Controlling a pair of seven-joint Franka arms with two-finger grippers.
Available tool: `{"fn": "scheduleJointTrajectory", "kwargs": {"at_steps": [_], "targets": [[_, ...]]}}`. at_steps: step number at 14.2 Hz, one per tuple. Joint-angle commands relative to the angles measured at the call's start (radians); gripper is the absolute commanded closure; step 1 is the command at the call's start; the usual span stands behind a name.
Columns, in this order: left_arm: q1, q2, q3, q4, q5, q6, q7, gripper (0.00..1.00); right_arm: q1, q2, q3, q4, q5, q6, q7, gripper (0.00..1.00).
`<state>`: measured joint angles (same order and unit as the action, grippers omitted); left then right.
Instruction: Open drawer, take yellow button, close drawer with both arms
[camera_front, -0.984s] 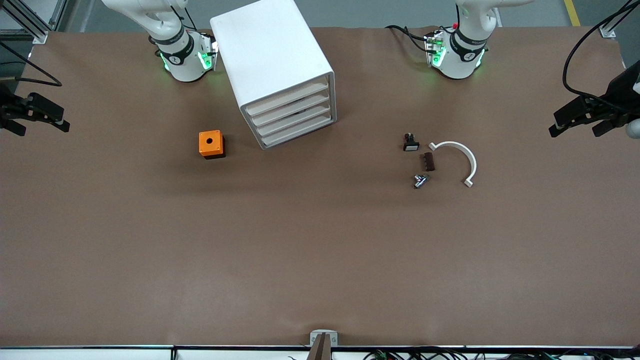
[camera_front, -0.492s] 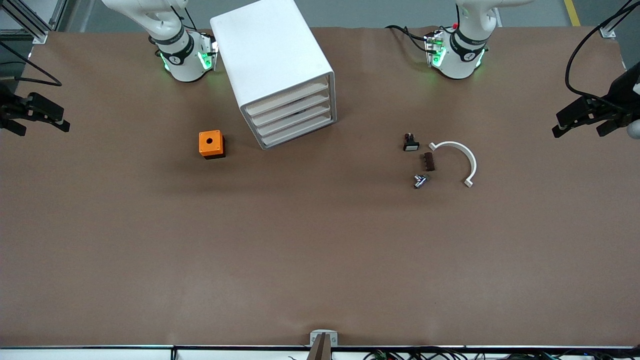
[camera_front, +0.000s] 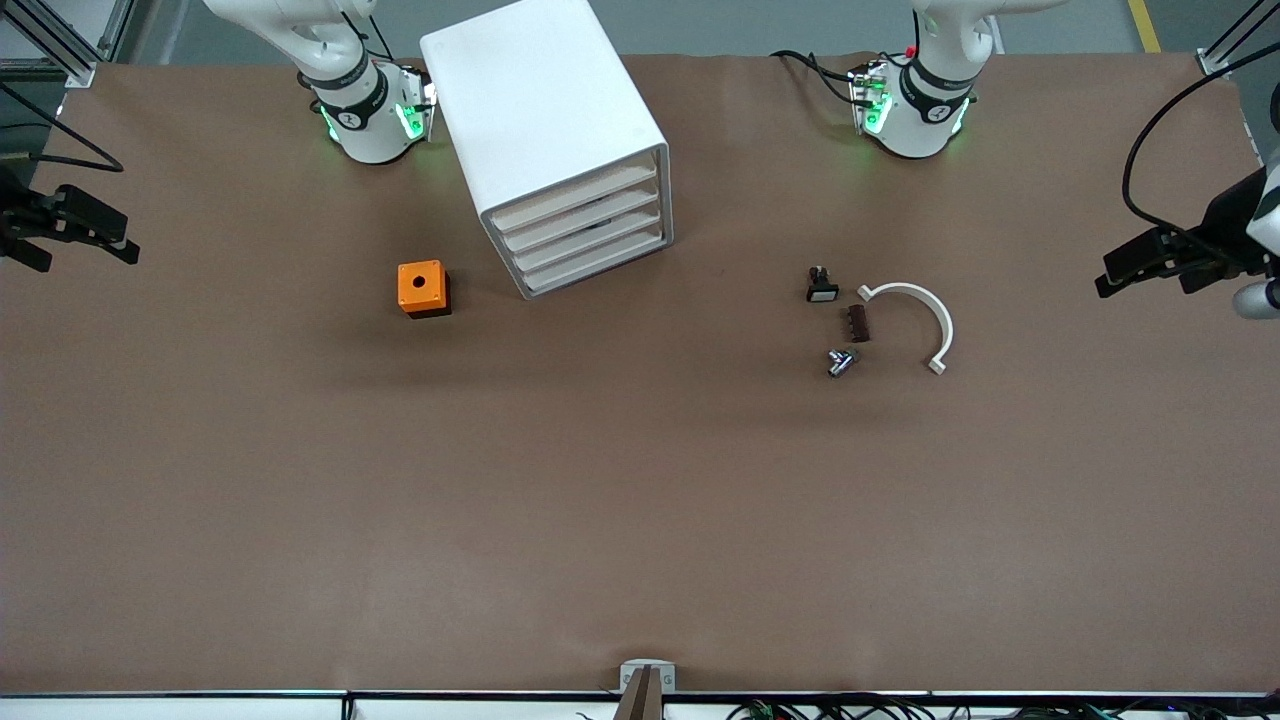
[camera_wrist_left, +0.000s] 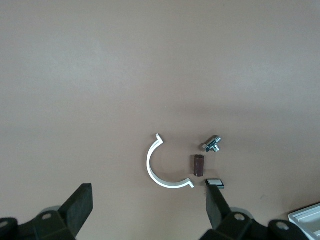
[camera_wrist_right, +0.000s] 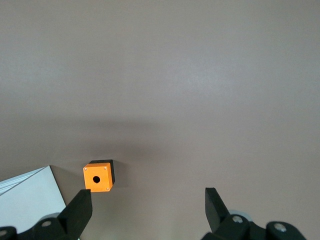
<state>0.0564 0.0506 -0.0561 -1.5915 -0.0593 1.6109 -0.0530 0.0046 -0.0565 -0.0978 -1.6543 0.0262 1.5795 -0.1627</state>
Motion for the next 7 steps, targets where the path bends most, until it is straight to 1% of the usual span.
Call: {"fn": "scheduleJointTrajectory", "kwargs": {"at_steps": [1,2,4,6,7], "targets": [[-0.007,0.073,-0.011,0.024,0.009,-0.016,-0.001,0.0,-0.015,0.108,0.01,0.03,0.005,0.005,-0.004,0.0],[-0.013,0.092,-0.014,0.024,0.003,-0.016,-0.017,0.0,-0.015,0.119,0.01,0.036,-0.005,0.005,-0.004,0.0],[-0.044,0.11,-0.039,0.019,-0.013,-0.016,-0.103,0.0,-0.023,0.182,0.006,0.039,-0.008,0.007,-0.004,0.0],[-0.094,0.138,-0.054,0.019,-0.013,-0.029,-0.193,0.0,-0.052,0.195,0.007,0.039,-0.009,0.02,-0.004,0.0],[-0.127,0.159,-0.059,0.028,-0.016,-0.057,-0.262,0.0,-0.048,0.193,0.007,0.039,-0.009,0.019,0.009,0.03]]}}
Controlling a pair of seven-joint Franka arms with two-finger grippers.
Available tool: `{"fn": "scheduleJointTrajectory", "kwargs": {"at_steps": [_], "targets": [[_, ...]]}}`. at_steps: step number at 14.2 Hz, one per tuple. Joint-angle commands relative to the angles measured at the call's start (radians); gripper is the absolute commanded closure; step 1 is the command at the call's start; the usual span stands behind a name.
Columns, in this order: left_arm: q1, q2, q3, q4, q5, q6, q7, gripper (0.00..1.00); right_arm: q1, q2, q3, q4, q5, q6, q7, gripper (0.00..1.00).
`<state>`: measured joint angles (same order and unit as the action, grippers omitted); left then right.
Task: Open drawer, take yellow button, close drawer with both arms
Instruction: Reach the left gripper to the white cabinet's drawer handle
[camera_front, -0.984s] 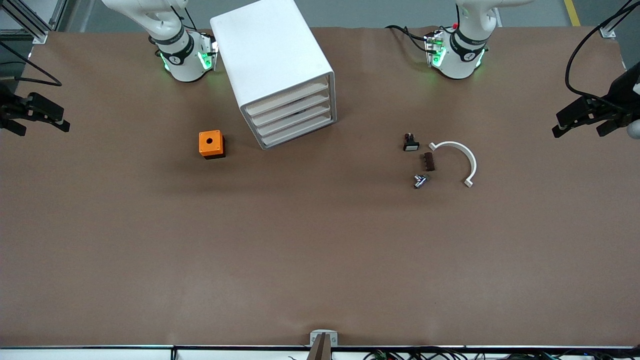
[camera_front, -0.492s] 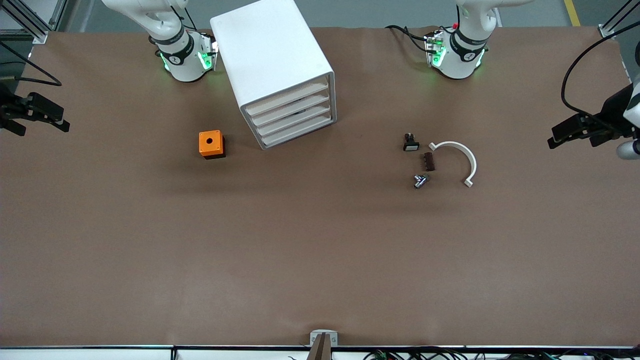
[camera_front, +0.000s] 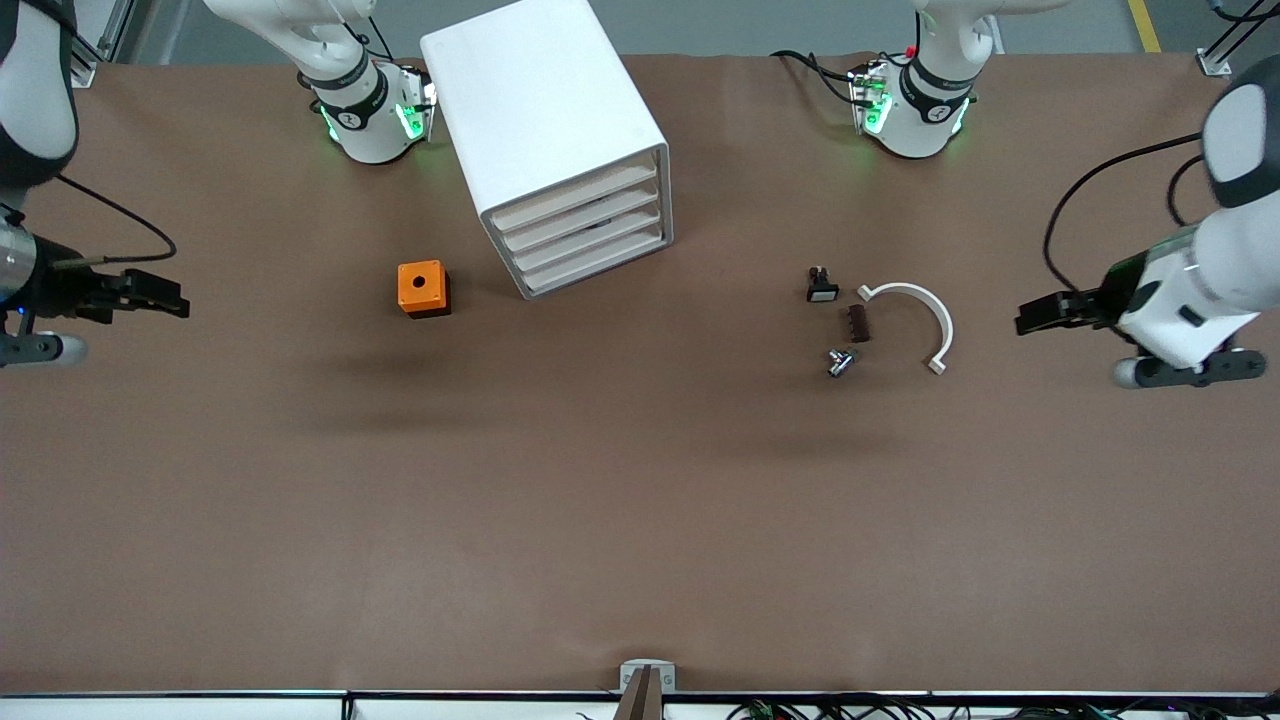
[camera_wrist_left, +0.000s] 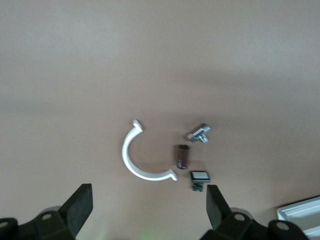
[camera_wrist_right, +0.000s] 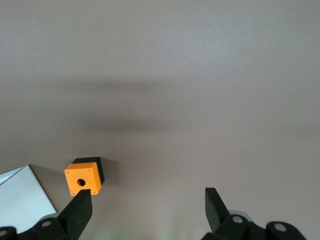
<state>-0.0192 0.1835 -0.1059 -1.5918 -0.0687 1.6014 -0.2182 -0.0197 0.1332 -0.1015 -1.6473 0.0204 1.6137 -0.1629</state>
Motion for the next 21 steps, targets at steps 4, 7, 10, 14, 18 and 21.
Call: {"fn": "scheduleJointTrajectory", "kwargs": {"at_steps": [4,7,10,14,18,21], "targets": [[-0.189,0.115,-0.011,0.142,-0.118,-0.136,-0.431,0.0,0.047,-0.001,0.019,0.03,0.012,-0.063,0.309,0.0],[-0.261,0.206,-0.009,0.206,-0.311,-0.147,-0.744,0.0,0.151,-0.006,0.02,0.03,0.024,-0.063,0.617,0.0],[-0.324,0.284,-0.011,0.223,-0.452,-0.147,-1.063,0.0,0.199,-0.006,0.02,0.032,0.12,-0.04,0.817,0.0],[-0.378,0.39,-0.018,0.273,-0.624,-0.147,-1.427,0.0,0.213,-0.004,0.019,0.032,0.151,-0.023,0.855,0.0],[-0.41,0.513,-0.05,0.351,-0.755,-0.149,-1.708,0.0,0.213,-0.003,0.019,0.029,0.15,-0.006,0.855,0.0],[-0.413,0.597,-0.099,0.355,-0.767,-0.173,-1.924,0.01,0.221,-0.004,0.019,0.026,0.141,-0.001,0.852,0.0]]}}
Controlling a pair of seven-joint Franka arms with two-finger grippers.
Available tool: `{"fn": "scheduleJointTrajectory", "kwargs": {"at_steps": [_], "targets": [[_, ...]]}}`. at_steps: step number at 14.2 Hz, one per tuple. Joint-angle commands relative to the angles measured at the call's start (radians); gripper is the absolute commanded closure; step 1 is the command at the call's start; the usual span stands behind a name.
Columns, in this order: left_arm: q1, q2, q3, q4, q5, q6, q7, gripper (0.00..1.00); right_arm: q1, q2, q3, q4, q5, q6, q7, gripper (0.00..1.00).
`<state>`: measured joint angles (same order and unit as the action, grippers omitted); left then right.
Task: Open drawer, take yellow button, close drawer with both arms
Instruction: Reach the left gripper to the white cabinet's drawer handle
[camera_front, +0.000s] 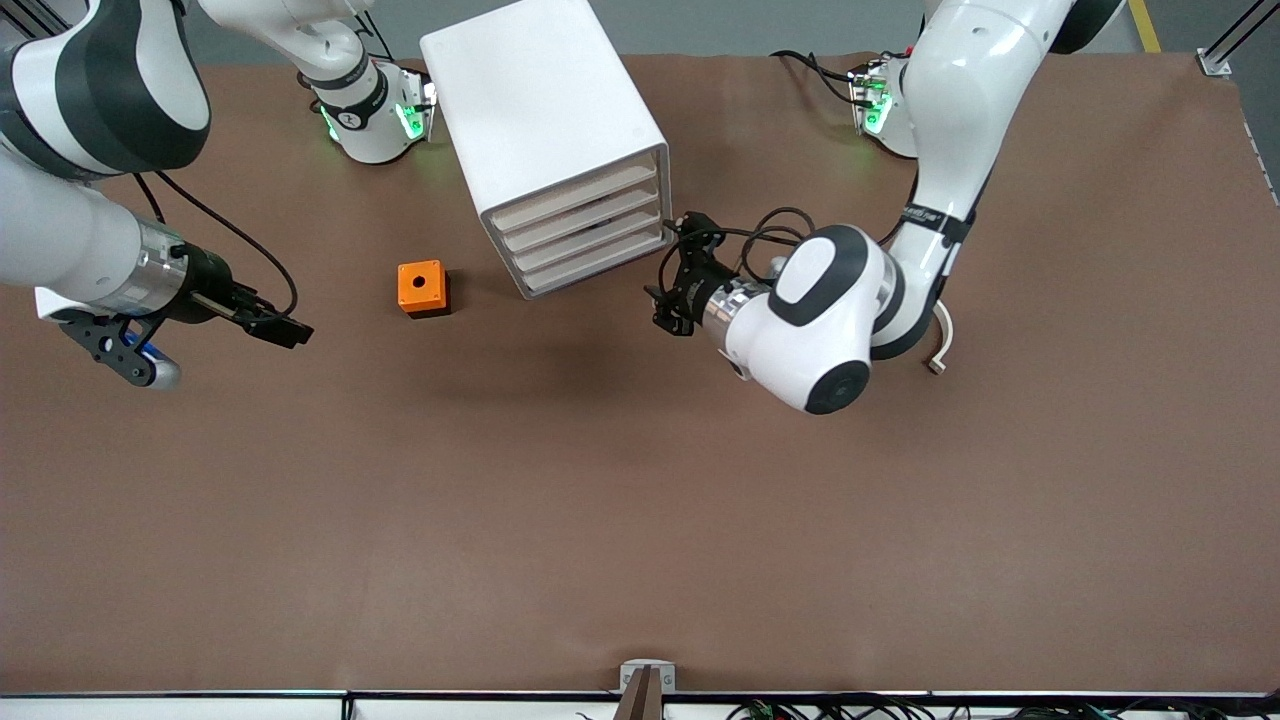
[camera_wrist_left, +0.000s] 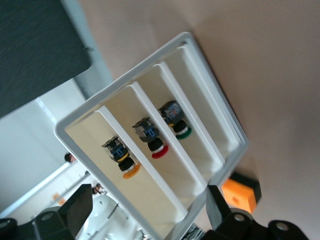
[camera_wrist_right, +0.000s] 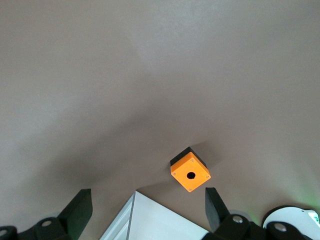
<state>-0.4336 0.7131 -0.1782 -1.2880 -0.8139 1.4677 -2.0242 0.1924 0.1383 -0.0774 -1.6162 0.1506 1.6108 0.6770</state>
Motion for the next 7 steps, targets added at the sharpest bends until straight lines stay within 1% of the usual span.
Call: {"fn": "scheduleJointTrajectory", "kwargs": {"at_steps": [1,4,5,7], "targets": [[0.001,0.092,-0.033,0.05,-0.053,-0.065,-0.181,0.01,0.003,-0.011,-0.007,-0.011,0.009,-0.006,0.009,0.0],[0.006,0.129,-0.03,0.039,-0.105,-0.144,-0.289,0.02,-0.004,-0.014,-0.01,-0.014,0.004,-0.008,0.009,0.0],[0.006,0.132,-0.03,0.023,-0.117,-0.164,-0.304,0.02,-0.011,-0.019,-0.012,-0.024,0.004,-0.009,0.009,0.0],[0.001,0.135,-0.03,0.01,-0.136,-0.196,-0.314,0.15,-0.011,-0.025,-0.012,-0.031,0.003,-0.011,0.009,0.0]]}}
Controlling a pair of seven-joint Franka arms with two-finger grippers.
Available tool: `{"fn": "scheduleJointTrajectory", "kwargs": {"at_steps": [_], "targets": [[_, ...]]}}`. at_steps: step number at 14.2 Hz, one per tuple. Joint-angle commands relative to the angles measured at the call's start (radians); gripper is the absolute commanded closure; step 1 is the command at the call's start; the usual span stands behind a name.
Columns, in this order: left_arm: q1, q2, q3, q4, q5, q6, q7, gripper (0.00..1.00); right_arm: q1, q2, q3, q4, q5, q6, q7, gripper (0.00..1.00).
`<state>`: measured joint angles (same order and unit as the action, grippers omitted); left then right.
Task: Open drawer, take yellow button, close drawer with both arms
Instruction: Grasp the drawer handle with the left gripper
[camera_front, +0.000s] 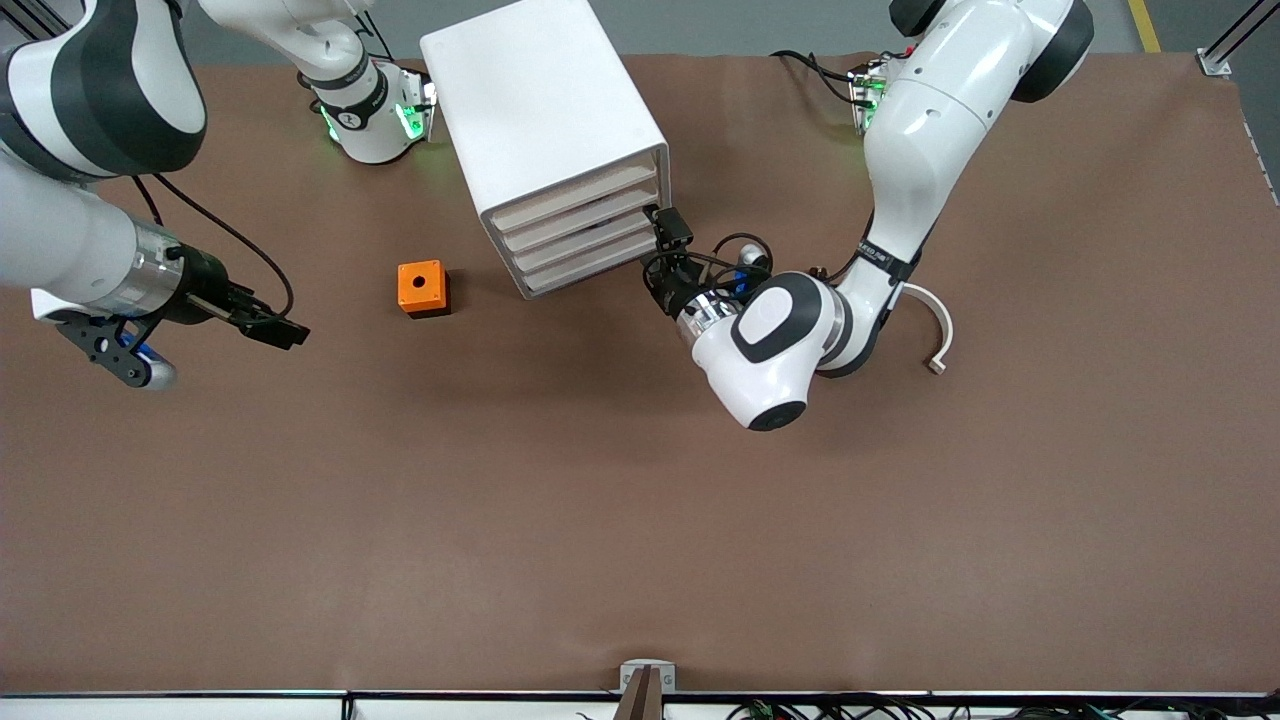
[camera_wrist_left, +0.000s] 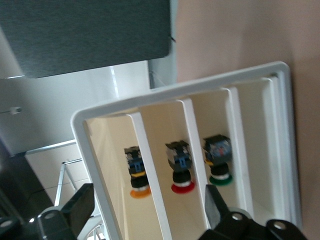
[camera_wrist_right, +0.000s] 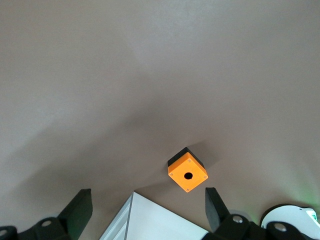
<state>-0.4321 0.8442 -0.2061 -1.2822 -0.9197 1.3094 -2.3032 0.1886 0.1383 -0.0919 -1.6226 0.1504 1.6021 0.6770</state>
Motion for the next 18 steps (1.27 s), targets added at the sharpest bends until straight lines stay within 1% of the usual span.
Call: {"fn": "scheduleJointTrajectory", "kwargs": {"at_steps": [1,2,5,8,12,16,18], "targets": [[0.0,0.012,-0.003,0.004,-0.033,-0.039,-0.036,0.24,-0.009,-0.023,0.004,-0.022,0.003,0.002,0.007,0.0],[-0.002,0.021,-0.003,0.004,-0.039,-0.041,-0.039,0.29,-0.002,-0.022,0.004,-0.028,0.003,0.013,0.007,0.0],[-0.017,0.036,-0.003,0.004,-0.059,-0.039,-0.042,0.39,-0.003,-0.022,0.004,-0.033,0.003,0.021,0.009,0.0],[-0.046,0.044,-0.003,0.0,-0.062,-0.039,-0.044,0.41,0.014,-0.019,0.007,-0.031,0.003,0.03,0.015,0.0],[-0.096,0.042,-0.001,-0.032,-0.059,-0.044,-0.044,0.46,0.009,-0.02,0.006,-0.031,0.001,0.027,0.016,0.0],[-0.129,0.042,-0.001,-0.045,-0.054,-0.044,-0.045,0.6,0.003,-0.022,0.004,-0.025,0.001,0.032,0.016,0.0],[-0.142,0.038,-0.001,-0.055,-0.05,-0.045,-0.045,0.66,0.003,-0.025,0.003,-0.029,0.001,0.026,0.016,0.0]]}}
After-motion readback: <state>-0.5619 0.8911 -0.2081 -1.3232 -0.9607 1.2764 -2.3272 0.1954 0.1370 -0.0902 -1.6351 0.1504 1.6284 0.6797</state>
